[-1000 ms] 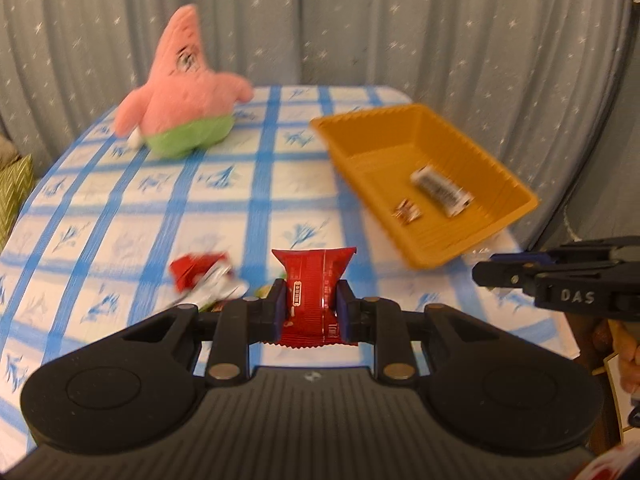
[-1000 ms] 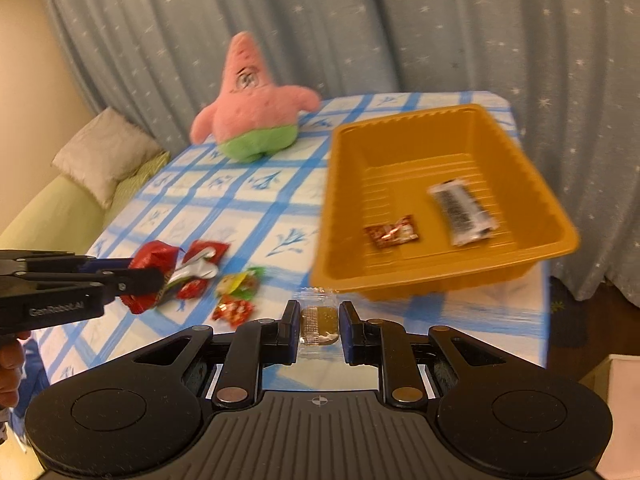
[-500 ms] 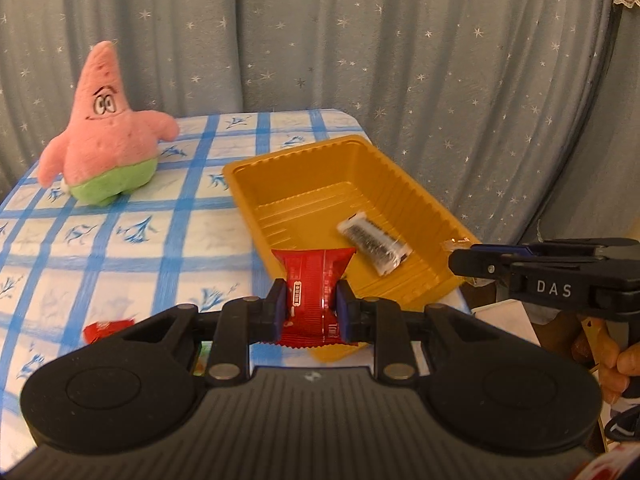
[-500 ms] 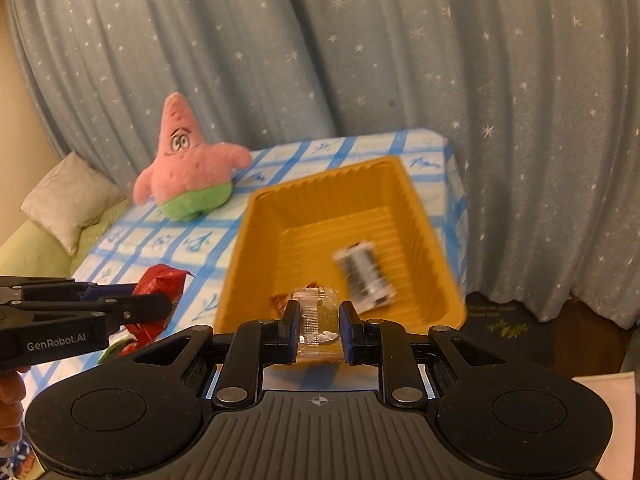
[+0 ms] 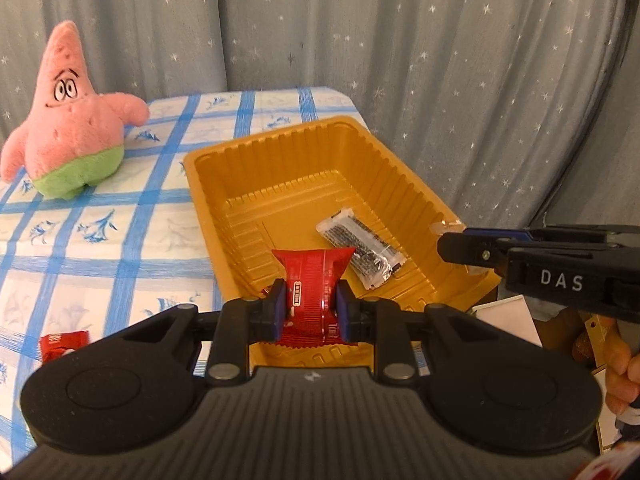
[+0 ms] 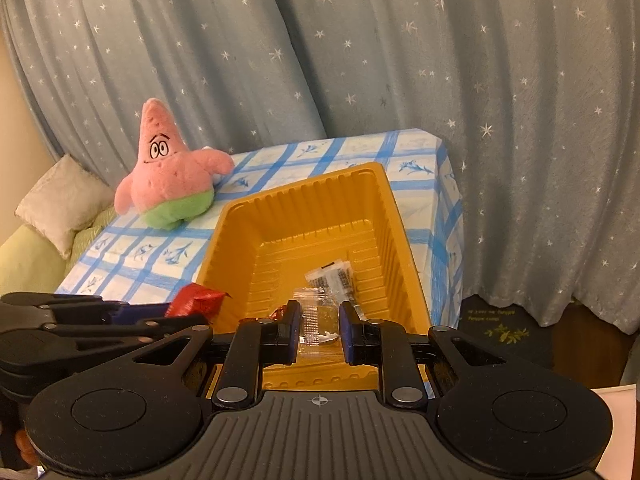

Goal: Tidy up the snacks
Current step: 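Move both grippers over the orange tray and release the candies inside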

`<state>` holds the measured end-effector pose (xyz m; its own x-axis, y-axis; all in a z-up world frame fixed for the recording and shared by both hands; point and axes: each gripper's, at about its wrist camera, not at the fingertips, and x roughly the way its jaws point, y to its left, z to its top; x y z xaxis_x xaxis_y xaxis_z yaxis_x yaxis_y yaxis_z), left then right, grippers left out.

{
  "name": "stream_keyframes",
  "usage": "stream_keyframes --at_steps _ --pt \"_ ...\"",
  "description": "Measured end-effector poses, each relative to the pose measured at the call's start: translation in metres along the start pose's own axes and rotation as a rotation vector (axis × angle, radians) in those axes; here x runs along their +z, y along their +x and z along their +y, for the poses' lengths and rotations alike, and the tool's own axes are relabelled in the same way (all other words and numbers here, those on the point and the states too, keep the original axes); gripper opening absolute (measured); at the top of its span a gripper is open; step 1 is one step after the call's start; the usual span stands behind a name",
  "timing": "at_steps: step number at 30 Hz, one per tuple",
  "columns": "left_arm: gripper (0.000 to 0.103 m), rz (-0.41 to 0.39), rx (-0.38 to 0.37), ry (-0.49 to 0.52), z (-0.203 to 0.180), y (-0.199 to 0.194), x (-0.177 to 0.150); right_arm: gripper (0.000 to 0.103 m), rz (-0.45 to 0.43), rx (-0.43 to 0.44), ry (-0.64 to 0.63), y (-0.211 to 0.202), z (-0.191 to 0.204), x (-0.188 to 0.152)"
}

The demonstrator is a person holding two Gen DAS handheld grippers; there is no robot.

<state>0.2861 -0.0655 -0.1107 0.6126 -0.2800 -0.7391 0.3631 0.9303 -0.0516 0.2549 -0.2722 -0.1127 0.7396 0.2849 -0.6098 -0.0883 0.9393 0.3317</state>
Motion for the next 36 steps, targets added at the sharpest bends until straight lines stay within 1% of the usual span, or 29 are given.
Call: stream_keyframes --at_steps 7,13,17,24,28,36 --pt "0.023 0.035 0.003 -0.005 -0.005 0.025 0.002 0.021 0.012 0.01 0.006 0.011 -0.008 0.004" --pt "0.024 0.049 -0.005 -0.013 -0.008 0.035 0.005 0.021 0.013 0.011 0.014 0.016 -0.013 0.007" --pt "0.024 0.048 -0.01 -0.01 -0.008 0.034 0.006 0.021 0.011 0.016 0.02 0.017 -0.016 0.009" --pt "0.024 0.033 -0.025 -0.02 0.001 0.015 0.006 0.021 0.033 0.052 0.016 0.018 -0.02 0.015" --pt "0.024 0.038 -0.021 -0.028 0.005 0.011 0.008 0.021 0.067 0.076 0.0 0.023 -0.018 0.016" --pt "0.024 0.052 -0.003 -0.046 0.008 0.014 0.011 0.021 0.145 0.111 -0.046 0.046 -0.003 0.017"
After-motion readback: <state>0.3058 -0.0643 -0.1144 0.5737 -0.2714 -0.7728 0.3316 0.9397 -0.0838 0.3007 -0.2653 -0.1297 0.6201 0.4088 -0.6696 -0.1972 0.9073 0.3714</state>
